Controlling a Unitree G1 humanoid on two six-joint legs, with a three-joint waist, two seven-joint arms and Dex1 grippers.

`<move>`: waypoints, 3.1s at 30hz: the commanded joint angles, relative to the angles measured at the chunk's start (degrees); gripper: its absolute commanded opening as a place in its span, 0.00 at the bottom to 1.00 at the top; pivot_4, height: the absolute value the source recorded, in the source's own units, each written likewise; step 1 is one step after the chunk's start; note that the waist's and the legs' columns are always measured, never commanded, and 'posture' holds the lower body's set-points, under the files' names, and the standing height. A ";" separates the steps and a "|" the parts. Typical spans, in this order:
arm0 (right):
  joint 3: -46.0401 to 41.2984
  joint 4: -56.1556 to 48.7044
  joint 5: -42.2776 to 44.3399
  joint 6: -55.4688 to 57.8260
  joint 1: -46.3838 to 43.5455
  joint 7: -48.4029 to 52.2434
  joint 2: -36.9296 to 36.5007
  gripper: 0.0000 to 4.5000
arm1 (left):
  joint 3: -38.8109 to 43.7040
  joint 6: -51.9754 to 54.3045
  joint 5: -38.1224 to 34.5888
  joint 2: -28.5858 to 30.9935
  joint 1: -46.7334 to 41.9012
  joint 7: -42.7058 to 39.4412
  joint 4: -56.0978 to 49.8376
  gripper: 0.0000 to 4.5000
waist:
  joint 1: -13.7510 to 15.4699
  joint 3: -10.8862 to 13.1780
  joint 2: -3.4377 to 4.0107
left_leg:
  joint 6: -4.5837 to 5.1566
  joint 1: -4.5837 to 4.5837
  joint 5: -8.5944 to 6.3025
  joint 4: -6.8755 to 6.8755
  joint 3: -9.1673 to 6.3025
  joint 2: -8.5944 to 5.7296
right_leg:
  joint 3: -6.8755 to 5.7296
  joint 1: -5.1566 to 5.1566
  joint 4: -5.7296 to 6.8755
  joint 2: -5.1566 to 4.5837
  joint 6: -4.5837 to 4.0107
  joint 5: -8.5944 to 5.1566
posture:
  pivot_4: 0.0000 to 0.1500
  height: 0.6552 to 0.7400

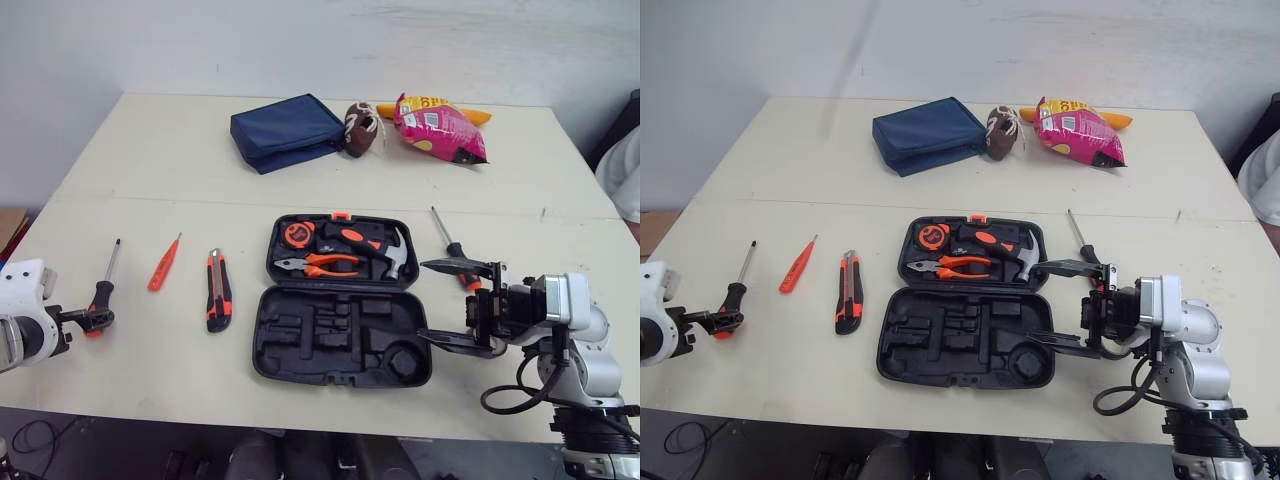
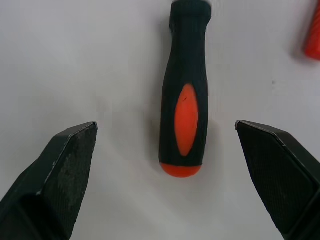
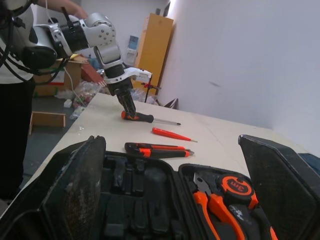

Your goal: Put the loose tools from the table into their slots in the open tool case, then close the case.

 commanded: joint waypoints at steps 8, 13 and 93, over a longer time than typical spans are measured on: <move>-1.09 -2.64 2.80 3.99 -1.00 -0.16 -1.31 1.00 | -3.92 -7.06 2.54 0.89 0.97 -3.86 7.04 0.39 | 0.05 -0.02 0.07 | 0.02 0.02 -0.01 -0.01 0.00 -0.01 | 0.00 0.00 0.03 -0.01 -0.02 -0.01 | 1.00 1.00; -1.06 -4.25 3.81 5.77 -0.71 0.06 -1.39 1.00 | -3.67 -8.74 2.82 1.47 1.55 -5.44 8.60 0.17 | 0.06 -0.07 0.22 | 0.15 0.07 -0.06 -0.02 -0.01 -0.01 | 0.00 0.02 0.08 -0.03 -0.02 -0.01 | 1.00 1.00; -2.51 -5.84 -0.54 9.85 4.74 -4.18 -7.71 1.00 | -68.79 -43.99 33.39 -6.54 -44.04 -56.28 -10.10 0.73 | 1.34 0.09 0.16 | 0.16 -0.62 0.00 1.06 -0.11 0.09 | 0.23 -0.25 0.47 0.27 0.16 -0.07 | 1.00 1.00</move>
